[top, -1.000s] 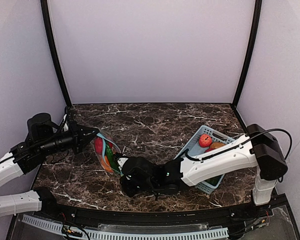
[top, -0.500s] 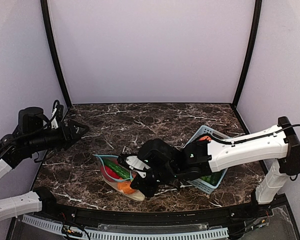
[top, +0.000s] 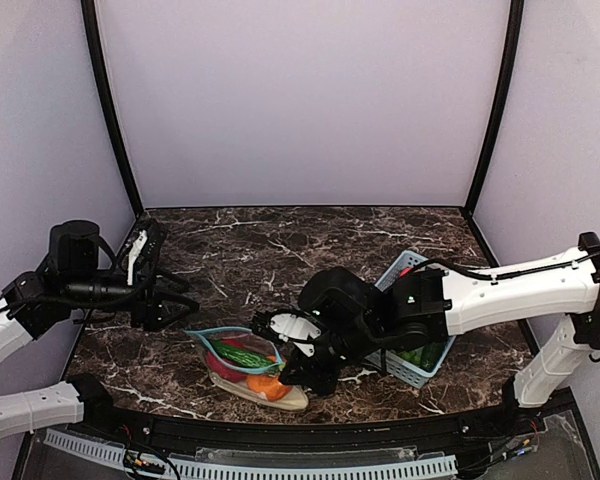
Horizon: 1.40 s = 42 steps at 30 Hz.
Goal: Place the food in the zip-top bag and seal the zipper
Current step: Pass from the left arm to the right, then pass from the right arm to the left
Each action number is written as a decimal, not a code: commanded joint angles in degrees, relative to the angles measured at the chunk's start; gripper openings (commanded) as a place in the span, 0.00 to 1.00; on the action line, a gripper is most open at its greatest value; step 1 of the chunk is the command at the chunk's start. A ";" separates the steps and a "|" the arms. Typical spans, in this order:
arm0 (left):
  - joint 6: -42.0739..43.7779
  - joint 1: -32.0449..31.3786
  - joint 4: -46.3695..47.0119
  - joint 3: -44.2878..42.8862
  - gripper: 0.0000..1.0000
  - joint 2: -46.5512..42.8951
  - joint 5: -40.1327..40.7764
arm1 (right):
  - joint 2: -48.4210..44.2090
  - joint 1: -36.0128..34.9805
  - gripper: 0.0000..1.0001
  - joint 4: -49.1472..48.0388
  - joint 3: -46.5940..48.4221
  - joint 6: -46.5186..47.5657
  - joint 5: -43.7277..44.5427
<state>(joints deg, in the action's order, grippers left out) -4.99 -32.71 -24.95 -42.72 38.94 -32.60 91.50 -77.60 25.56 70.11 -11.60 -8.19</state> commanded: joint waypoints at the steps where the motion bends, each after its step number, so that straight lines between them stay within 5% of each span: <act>1: 8.19 -2.99 8.27 1.85 0.72 3.12 -6.21 | -1.72 0.59 0.00 -0.17 -1.59 0.31 -1.08; 14: 13.19 -9.99 10.71 -0.16 0.67 20.04 -8.37 | -1.57 0.88 0.00 -0.21 -2.23 0.43 -0.02; 18: 12.86 -10.51 10.71 -1.07 0.47 22.70 -7.16 | -2.04 0.96 0.00 -0.34 -2.63 0.26 0.23; 25: 13.20 -11.74 10.26 -1.44 0.29 25.37 -6.59 | -2.30 1.48 0.00 -1.17 -3.02 0.02 0.95; 29: 12.19 -11.80 8.06 -1.73 0.02 25.56 -2.45 | -3.88 1.82 0.00 -2.67 -4.68 -1.87 2.51; 36: 9.51 -11.78 12.69 3.59 0.01 20.80 1.15 | -12.84 3.82 0.53 -16.20 -17.30 -9.25 3.43; 42: 7.94 -11.81 14.96 5.38 0.01 18.93 2.42 | -18.52 4.54 0.68 -29.50 -27.58 -14.57 5.48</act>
<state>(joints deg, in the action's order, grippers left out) 4.56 -44.31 -12.23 -38.74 58.92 -31.73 75.33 -73.54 8.78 47.62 -21.39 -5.02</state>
